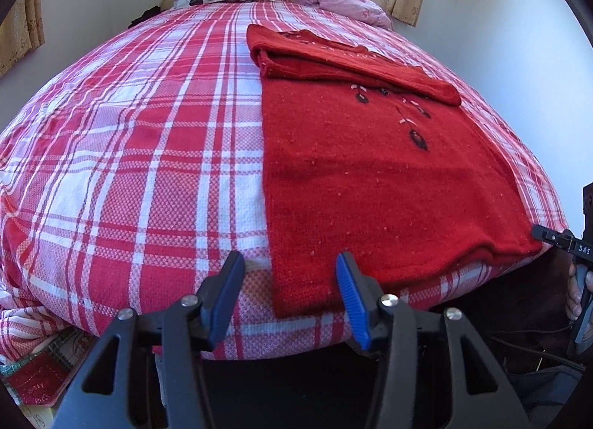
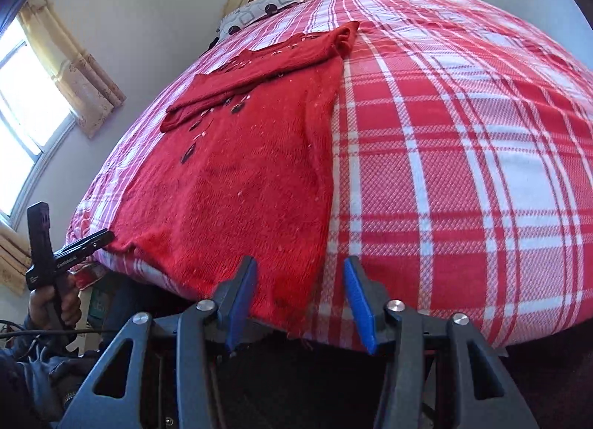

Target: Fold small clothes

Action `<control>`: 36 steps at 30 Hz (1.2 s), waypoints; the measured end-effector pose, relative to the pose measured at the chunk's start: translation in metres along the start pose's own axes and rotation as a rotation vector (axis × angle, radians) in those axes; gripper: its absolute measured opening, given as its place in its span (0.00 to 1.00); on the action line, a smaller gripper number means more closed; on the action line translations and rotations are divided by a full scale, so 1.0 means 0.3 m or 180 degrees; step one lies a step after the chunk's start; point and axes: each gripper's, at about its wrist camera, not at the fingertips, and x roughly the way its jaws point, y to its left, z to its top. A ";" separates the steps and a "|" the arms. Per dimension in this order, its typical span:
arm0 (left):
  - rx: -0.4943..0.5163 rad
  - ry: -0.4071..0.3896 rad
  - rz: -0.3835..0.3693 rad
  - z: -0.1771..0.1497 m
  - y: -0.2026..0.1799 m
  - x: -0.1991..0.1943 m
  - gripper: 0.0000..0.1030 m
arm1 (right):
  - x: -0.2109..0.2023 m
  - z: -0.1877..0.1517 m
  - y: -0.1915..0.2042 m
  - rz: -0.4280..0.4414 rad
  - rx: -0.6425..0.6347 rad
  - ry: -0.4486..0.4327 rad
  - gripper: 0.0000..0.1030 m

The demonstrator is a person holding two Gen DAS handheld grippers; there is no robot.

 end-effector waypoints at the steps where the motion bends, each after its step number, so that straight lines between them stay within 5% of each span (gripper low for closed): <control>1: 0.0001 0.0009 -0.0004 -0.001 0.000 -0.002 0.52 | 0.001 -0.005 0.000 0.0030 0.0003 0.0013 0.42; 7: -0.0001 0.0028 -0.0006 -0.009 -0.005 -0.010 0.52 | 0.005 -0.017 0.002 0.0104 0.0027 0.0055 0.38; 9: -0.0002 0.0038 -0.0018 -0.009 -0.006 -0.012 0.52 | 0.009 -0.021 0.001 0.0111 0.0025 0.0069 0.26; 13: -0.0032 0.0065 -0.0078 -0.008 -0.004 -0.015 0.49 | 0.018 -0.024 0.003 0.0153 0.0010 0.0083 0.23; 15: -0.0027 0.0075 -0.0105 -0.008 -0.010 -0.017 0.40 | 0.018 -0.024 0.001 0.0170 0.0019 0.0079 0.23; 17: -0.0004 0.0100 -0.0190 -0.006 -0.022 -0.020 0.15 | 0.017 -0.024 -0.003 0.0198 0.0041 0.0059 0.16; 36: -0.0121 -0.0329 -0.0576 0.084 0.024 -0.096 0.06 | -0.107 0.079 -0.008 0.0965 0.0262 -0.0514 0.09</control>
